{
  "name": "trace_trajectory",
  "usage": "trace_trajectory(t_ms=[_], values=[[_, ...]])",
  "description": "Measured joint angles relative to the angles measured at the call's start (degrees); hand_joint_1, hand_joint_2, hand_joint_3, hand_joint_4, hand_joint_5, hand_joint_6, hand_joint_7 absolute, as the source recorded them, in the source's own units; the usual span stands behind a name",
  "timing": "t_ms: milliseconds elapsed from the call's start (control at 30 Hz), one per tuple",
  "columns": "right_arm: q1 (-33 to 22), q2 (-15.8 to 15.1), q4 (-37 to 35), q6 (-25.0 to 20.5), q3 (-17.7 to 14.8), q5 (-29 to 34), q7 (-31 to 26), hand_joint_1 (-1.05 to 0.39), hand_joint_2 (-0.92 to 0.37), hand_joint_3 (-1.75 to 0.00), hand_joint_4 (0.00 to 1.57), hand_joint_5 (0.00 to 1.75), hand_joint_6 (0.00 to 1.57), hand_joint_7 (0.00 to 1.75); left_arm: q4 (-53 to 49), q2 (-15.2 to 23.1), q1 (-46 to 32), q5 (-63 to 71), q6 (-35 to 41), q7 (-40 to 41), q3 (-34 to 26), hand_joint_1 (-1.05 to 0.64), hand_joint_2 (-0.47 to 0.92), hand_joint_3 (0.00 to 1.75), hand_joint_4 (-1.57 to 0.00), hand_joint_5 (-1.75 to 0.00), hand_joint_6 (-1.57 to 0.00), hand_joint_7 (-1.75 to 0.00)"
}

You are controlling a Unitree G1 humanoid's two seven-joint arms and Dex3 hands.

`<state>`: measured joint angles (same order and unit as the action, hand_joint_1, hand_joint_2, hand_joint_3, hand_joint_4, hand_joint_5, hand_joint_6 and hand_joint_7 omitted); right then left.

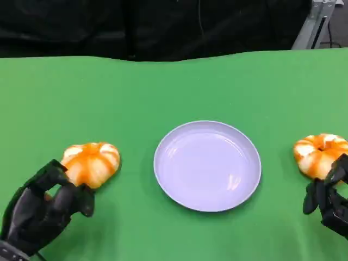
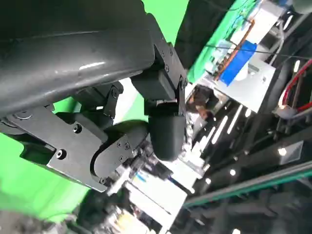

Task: Grasp the bread from the table and place it into the plate.

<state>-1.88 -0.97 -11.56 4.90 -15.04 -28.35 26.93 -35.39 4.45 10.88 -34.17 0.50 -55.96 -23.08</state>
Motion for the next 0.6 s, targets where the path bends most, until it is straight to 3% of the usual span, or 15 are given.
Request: trace_trajectory(t_ms=[100,233,300,333,433,600], values=[[0.03,0.0,-0.12,0.0,0.0,0.11,0.0,-0.03,-0.5,-1.31,0.89,1.75,0.76,1.63,-0.44,-1.98,-0.24,2.13,-8.86,0.81,0.5,-0.42,0.91,0.05,-0.83,-0.81,-1.1,-0.17],[0.04,0.0,-0.2,0.0,-0.05,0.1,0.02,-0.03,-0.5,-1.32,0.89,1.75,0.76,1.63,-1.28,-2.48,-0.24,2.16,-12.57,0.82,0.61,-0.42,0.92,0.03,-0.84,-0.78,-1.11,-0.14],[0.04,0.0,-0.21,0.0,-0.04,0.1,0.02,-0.03,-0.5,-1.32,0.9,1.75,0.76,1.63,-1.76,-2.5,-0.28,3.88,-15.85,1.72,0.87,-0.6,0.92,0.19,-0.66,-0.44,-0.87,-0.02],[0.04,0.02,-0.21,0.0,-0.02,0.11,0.02,-0.03,-0.5,-1.32,0.9,1.75,0.76,1.64,-1.94,-2.51,-0.28,6.25,-20.19,3.06,1.11,-0.63,0.92,0.21,-0.64,-0.38,-0.83,-0.01],[0.04,0.27,-0.21,0.0,0.13,0.19,0.01,-0.03,-0.5,-1.32,0.9,1.75,0.76,1.64,-1.98,-2.37,-0.27,15.37,-34.46,9.45,1.54,-0.68,0.92,0.23,-0.57,-0.28,-0.76,0.0],[0.03,0.32,-0.19,0.0,0.2,0.34,-0.22,-0.03,-0.5,-1.33,0.9,1.75,0.76,1.64,-2.07,0.75,-0.51,35.89,-53.63,27.73,3.39,-0.69,0.92,0.24,-0.56,-0.24,-0.74,0.0]])
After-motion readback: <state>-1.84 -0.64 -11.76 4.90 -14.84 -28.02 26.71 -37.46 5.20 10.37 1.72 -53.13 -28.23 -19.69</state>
